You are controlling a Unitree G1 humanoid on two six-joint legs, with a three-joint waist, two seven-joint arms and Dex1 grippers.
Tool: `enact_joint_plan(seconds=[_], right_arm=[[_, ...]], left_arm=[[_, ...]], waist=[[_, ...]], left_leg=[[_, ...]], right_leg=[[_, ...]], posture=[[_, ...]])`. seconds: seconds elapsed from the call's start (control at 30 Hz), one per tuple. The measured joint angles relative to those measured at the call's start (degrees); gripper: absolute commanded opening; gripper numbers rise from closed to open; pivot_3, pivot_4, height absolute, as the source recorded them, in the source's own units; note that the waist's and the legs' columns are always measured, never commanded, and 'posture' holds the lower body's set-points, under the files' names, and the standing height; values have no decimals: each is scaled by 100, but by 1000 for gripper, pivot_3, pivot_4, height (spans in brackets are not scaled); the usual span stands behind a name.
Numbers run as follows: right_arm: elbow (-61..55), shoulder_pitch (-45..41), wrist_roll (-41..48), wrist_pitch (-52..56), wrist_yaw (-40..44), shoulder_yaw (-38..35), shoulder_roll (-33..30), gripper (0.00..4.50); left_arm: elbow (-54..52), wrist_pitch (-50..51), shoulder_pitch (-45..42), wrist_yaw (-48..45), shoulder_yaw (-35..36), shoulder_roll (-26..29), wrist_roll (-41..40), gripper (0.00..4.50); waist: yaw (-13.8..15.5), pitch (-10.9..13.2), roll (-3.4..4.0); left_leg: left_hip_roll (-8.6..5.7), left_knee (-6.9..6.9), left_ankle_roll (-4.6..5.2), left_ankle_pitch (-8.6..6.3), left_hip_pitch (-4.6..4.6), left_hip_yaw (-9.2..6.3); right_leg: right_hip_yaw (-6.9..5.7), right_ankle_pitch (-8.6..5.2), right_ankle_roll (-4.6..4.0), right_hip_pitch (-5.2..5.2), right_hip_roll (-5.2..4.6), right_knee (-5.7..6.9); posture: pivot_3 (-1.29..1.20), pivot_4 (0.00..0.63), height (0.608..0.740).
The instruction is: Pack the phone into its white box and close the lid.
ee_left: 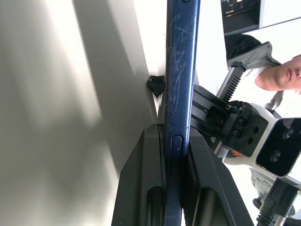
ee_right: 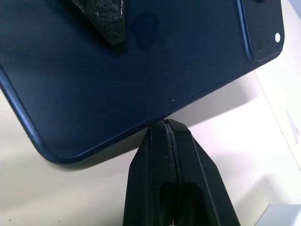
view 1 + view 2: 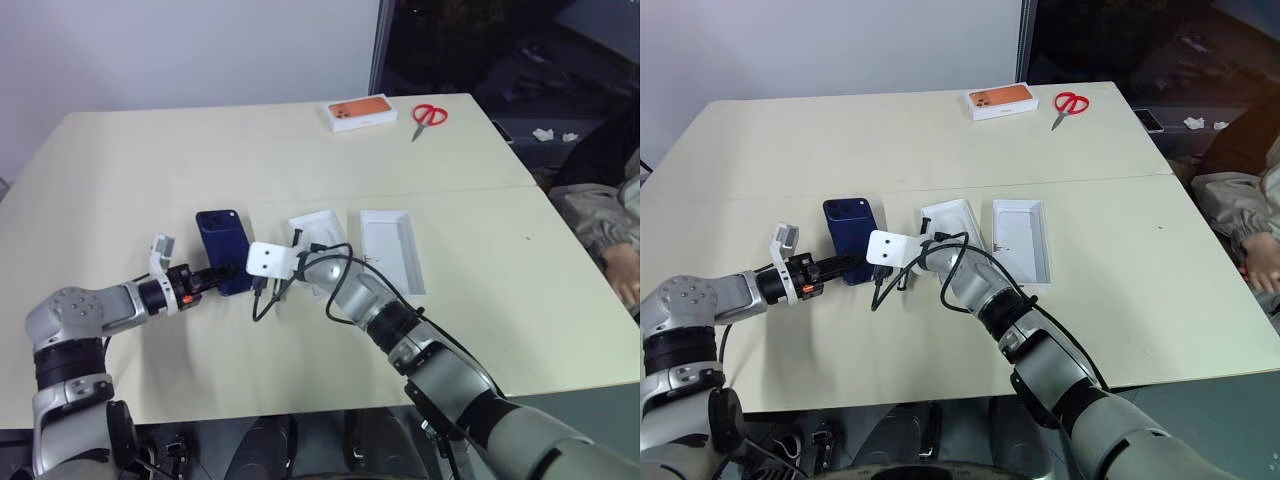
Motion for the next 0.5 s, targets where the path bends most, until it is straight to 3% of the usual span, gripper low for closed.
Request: enact_joint_plan(seconds=[0.23,0.5], right_arm=[[-1098,439,674,578,672,-416,-241,0],[-4056,855,3136,2685,1738,-2073,-802,0]], left_arm=[[-7,231,64,88,157,3,-143,21],[-908,-466,569,-41,171,-131,-257,21]], waist=[[6,2,-2],[34,4,0]], left_leg=[[0,2,-3,2,-22,0],[5,1,18,-11,-44,-2]], right_leg=[[0,0,0,-19,-1,-3],[-2,2,-3,-31,0,-18]], posture=[[0,150,740],[0,150,740]])
